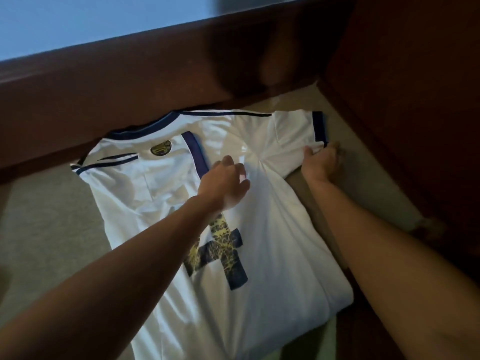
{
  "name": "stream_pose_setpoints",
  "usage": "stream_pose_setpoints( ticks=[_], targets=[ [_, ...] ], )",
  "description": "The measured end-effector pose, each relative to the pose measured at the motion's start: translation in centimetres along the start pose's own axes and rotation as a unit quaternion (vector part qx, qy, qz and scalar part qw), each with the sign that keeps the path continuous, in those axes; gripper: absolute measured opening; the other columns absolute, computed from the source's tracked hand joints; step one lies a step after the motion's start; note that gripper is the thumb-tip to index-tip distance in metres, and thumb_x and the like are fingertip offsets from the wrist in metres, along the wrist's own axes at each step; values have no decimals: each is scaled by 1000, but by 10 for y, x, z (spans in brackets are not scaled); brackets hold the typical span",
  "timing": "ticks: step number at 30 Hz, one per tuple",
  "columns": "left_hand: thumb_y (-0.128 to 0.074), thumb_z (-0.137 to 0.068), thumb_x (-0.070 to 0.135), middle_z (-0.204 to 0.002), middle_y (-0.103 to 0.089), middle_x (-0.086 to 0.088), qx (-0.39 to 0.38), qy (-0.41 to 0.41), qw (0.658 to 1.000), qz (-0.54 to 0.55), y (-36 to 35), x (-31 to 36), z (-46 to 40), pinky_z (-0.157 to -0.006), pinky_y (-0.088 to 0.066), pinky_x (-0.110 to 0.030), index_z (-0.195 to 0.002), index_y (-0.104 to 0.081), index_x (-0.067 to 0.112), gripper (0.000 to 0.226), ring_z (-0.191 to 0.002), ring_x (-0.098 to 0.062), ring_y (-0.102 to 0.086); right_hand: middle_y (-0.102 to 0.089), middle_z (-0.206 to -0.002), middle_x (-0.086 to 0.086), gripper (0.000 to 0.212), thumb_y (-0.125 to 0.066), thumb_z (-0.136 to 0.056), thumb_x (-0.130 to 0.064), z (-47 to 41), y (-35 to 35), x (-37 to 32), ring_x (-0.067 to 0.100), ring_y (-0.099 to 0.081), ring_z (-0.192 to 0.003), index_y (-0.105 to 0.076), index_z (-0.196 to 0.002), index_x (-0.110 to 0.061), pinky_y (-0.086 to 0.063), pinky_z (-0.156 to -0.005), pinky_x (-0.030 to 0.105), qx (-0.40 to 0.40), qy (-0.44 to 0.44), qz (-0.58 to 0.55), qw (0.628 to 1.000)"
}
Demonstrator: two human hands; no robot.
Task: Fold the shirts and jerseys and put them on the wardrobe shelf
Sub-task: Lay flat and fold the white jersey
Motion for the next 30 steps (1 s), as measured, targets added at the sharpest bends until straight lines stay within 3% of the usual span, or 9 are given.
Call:
stream_pose_setpoints(
  ticks=[3, 5, 8, 11, 15, 22, 25, 28, 30],
  targets=[
    [-54, -98, 38, -117, -56, -6, -1, 3, 1000, 22, 1, 3, -11, -86, -51, -40, -114, -68, 20, 28, -109, -28, -57, -45, -149, 23, 87, -72, -91, -39, -6, -5, -1, 40, -49, -132, -24, -153, -1, -44, -105, 51, 2, -50, -8, 999],
    [-53, -99, 31, -112, -61, -12, 2, -10, 999, 44, 4, 10, -21, -84, -49, -38, -112, -69, 12, 28, -103, -31, -60, -48, -146, 22, 93, -76, -87, -43, -8, -7, 2, 40, -52, -129, -25, -153, -1, -45, -104, 51, 5, -78, -30, 996],
    [-50, -99, 22, -109, -67, -15, 9, -33, 998, 54, 7, 27, -46, -86, -52, -40, -109, -70, 6, 27, -99, -33, -63, -58, -135, 20, 79, -77, -84, -48, -8, -4, 6, 37, -60, -119, -46, -139, 0, -52, -98, 48, 22, -77, -84, 993],
    [-47, -102, 23, -112, -67, -10, -7, -49, 997, 60, 6, 53, -88, -82, -51, -34, -113, -69, 10, 29, -94, -22, -61, -65, -125, 16, 64, -71, -90, -48, -10, -2, 15, 34, -65, -110, -57, -131, -2, -56, -90, 46, 32, -72, -91, 993],
    [-45, -103, 24, -121, -63, -13, -10, -108, 993, 37, -3, 90, -144, -85, -49, -37, -116, -67, 9, 30, -105, -27, -62, -65, -125, 14, 58, -74, -90, -43, -17, -2, 21, 32, -64, -113, -58, -130, -6, -55, -93, 46, 39, -69, -85, 993],
    [-48, -102, 18, -149, -41, -11, -37, -162, 986, -10, -23, 127, -202, -93, -46, -37, -148, -42, 17, 47, -124, -32, -54, -64, -127, 16, 57, -71, -92, -43, -19, -5, 30, 33, -62, -115, -56, -131, -5, -53, -95, 46, 59, -15, -45, 997],
    [-52, -99, 11, -143, -45, -13, -25, -148, 988, 27, -27, 130, -211, -101, -45, -35, -146, -45, 15, 47, -126, -31, -52, -66, -122, 11, 53, -71, -91, -42, -18, -3, 32, 29, -65, -107, -57, -130, -10, -56, -89, 47, 46, -33, -47, 997],
    [-51, -98, 6, -139, -52, -13, 5, -111, 986, 121, -18, 132, -207, -96, -45, -29, -143, -49, 15, 46, -124, -29, -55, -68, -115, 6, 41, -75, -88, -27, -16, 1, 29, 26, -67, -101, -59, -124, -13, -57, -86, 46, 34, -42, -110, 992],
    [-54, -95, 3, -131, -59, -8, 32, -99, 979, 178, -6, 125, -197, -89, -45, -23, -138, -55, 16, 45, -116, -22, -59, -69, -111, 5, 38, -73, -88, -13, -10, 9, 25, 22, -68, -98, -57, -123, -15, -57, -79, 30, 27, -14, -162, 986]
  ],
)
Point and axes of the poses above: each hand's wrist, its own z-axis away from the middle knuckle, its own y-axis out of the back of the hand, x = y × z, the point moved 1 cm from there along -z, towards the middle knuckle
